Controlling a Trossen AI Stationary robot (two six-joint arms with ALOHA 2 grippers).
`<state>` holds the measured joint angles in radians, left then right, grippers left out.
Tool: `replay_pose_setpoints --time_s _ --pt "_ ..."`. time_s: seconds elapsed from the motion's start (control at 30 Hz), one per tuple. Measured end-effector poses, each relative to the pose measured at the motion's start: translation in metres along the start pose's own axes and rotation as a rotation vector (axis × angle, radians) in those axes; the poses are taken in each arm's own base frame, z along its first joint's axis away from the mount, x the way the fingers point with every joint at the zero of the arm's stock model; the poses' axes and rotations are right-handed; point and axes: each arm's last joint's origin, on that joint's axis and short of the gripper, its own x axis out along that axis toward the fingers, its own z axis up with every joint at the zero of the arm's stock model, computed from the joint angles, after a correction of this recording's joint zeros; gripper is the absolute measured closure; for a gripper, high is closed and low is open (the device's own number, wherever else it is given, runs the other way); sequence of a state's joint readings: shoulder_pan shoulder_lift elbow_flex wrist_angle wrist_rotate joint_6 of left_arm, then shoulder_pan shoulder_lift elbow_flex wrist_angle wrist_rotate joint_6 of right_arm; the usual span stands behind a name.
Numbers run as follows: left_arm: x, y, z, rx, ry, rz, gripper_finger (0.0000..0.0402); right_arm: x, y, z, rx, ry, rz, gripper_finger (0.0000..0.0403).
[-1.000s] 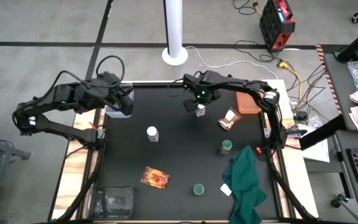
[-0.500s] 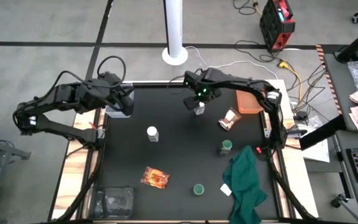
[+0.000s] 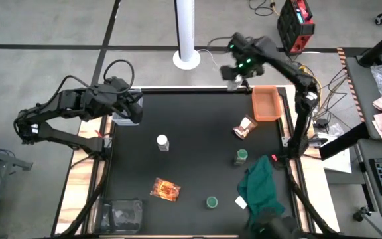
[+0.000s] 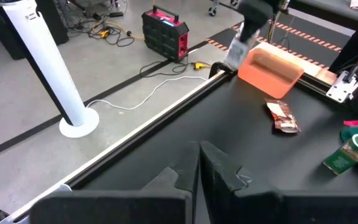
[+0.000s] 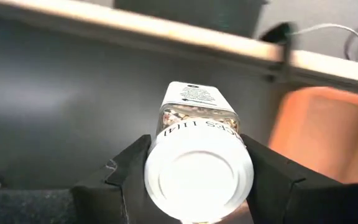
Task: Sort spices by type
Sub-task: Put the right white seasoning bottle into the orange bin
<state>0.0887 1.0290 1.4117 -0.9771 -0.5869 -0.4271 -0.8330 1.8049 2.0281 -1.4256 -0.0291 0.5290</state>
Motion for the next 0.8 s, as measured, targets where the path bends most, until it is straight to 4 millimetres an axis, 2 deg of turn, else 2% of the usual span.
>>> replay_pose_setpoints --time_s 0.1,0.17,0.4,0.57,0.8 --pt "0.0 0.0 0.0 0.0 0.0 0.0 0.0401 -0.009 -0.035 0.008 0.074 0.02 -0.039 0.0207" --pt "0.0 0.0 0.0 0.0 0.0 0.0 0.0401 -0.007 -0.055 0.013 0.111 0.038 -0.069 0.0207" --pt "0.0 0.0 0.0 0.0 0.0 -0.001 0.0401 0.004 -0.102 0.013 0.188 0.082 -0.114 0.0207" --pt "0.0 0.0 0.0 -0.001 0.0 -0.001 0.0401 0.022 -0.123 0.002 0.197 0.135 -0.141 0.0207" --pt "0.0 0.0 0.0 -0.002 -0.003 0.0 0.0401 0.034 -0.124 -0.002 0.184 0.092 -0.147 0.0207"
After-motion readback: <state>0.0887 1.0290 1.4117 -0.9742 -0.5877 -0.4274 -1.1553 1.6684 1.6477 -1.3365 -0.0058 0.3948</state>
